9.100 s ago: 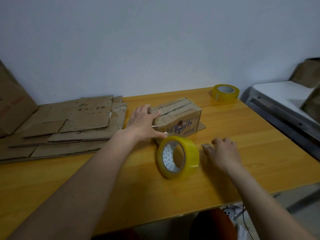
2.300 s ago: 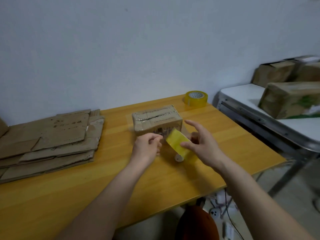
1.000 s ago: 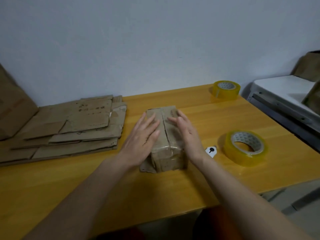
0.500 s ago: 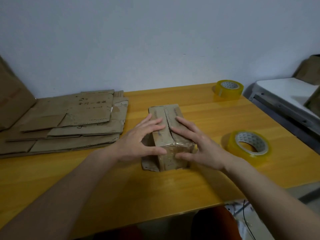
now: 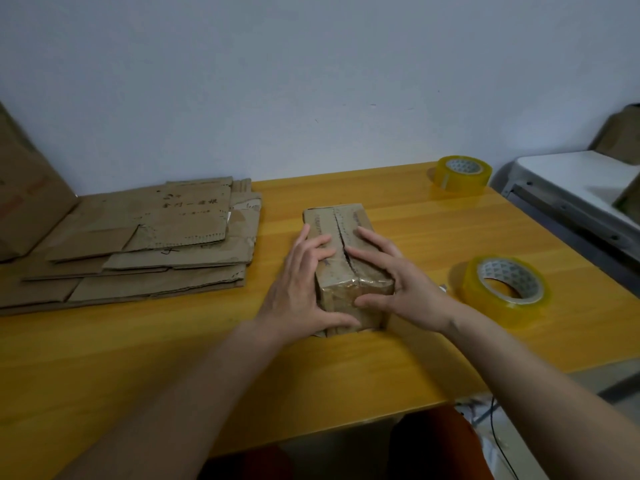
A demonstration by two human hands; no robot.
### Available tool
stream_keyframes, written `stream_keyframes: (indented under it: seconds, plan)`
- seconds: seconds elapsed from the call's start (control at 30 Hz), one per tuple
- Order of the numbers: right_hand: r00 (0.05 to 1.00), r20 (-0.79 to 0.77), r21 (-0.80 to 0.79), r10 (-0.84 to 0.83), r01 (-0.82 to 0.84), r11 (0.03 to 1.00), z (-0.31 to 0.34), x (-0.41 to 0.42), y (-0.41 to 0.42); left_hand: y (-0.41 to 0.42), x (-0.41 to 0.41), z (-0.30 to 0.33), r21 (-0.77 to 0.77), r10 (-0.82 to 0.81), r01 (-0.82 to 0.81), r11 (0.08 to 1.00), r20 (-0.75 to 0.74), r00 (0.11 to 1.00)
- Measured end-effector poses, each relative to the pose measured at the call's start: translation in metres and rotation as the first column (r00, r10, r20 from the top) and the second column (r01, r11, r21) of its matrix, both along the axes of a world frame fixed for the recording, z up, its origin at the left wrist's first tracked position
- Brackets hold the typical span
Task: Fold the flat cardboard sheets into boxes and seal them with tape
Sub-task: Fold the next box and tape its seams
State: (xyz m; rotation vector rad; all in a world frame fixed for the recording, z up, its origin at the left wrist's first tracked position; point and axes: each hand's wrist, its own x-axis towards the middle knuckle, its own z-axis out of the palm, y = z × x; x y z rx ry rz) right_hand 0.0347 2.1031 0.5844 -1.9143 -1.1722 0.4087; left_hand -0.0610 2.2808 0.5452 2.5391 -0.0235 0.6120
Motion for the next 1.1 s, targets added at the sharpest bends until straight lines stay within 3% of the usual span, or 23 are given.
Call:
stream_keyframes:
  seconds: [0.1, 0.2, 0.27, 0.37, 0.47, 0.53, 0.73, 0.83, 0.93, 1.0, 1.1]
  plan:
    - [0.981, -0.194, 0.061, -0.003, 0.015, 0.998, 0.006, 0.001, -0.005, 0.004, 0.001, 0.004, -0.057, -0.072, 0.068, 0.996, -0.061, 0.996]
    - [0.913, -0.378, 0.249, -0.150, 0.257, 0.934, 0.001, -0.004, 0.006, 0.014, 0.004, 0.016, -0.200, -0.065, 0.057, 0.978, -0.033, 0.997]
    - [0.904, -0.336, 0.363, -0.263, 0.382, 0.850, -0.009, -0.013, 0.023, 0.004, 0.006, 0.015, -0.241, 0.050, -0.020, 0.970, 0.116, 0.992]
    - [0.894, -0.250, 0.494, -0.372, 0.448, 0.745, -0.028, -0.017, 0.041, -0.029, 0.014, -0.005, -0.304, 0.256, -0.154, 0.940, 0.333, 0.908]
    - [0.914, -0.096, 0.539, -0.394, 0.381, 0.752, -0.043, -0.006, 0.038, -0.049, 0.026, -0.022, -0.416, 0.387, -0.186, 0.890, 0.473, 0.791]
    - [0.933, -0.010, 0.554, -0.361, 0.306, 0.774, -0.047, -0.001, 0.034, -0.048, 0.030, -0.024, -0.418, 0.390, -0.172, 0.892, 0.522, 0.758]
    - [0.952, 0.209, 0.401, -0.223, 0.124, 0.908, -0.038, 0.018, 0.020, -0.041, 0.029, -0.031, -0.305, 0.329, -0.189, 0.933, 0.517, 0.790]
    - [0.959, 0.229, 0.319, -0.165, 0.086, 0.944, -0.031, 0.021, 0.015, -0.037, 0.027, -0.026, -0.243, 0.278, -0.182, 0.953, 0.456, 0.845]
    - [0.967, 0.221, 0.236, -0.129, 0.076, 0.969, -0.024, 0.019, 0.010, -0.026, 0.015, -0.021, -0.075, 0.148, -0.129, 0.989, 0.377, 0.914]
    - [0.972, 0.207, 0.171, -0.113, 0.078, 0.982, -0.023, 0.018, 0.007, -0.023, 0.007, -0.010, -0.107, 0.141, -0.113, 0.988, 0.301, 0.943]
    - [0.977, 0.136, 0.113, -0.164, 0.149, 0.982, -0.025, 0.010, 0.008, -0.031, 0.014, 0.026, -0.297, 0.365, -0.283, 0.912, 0.273, 0.890]
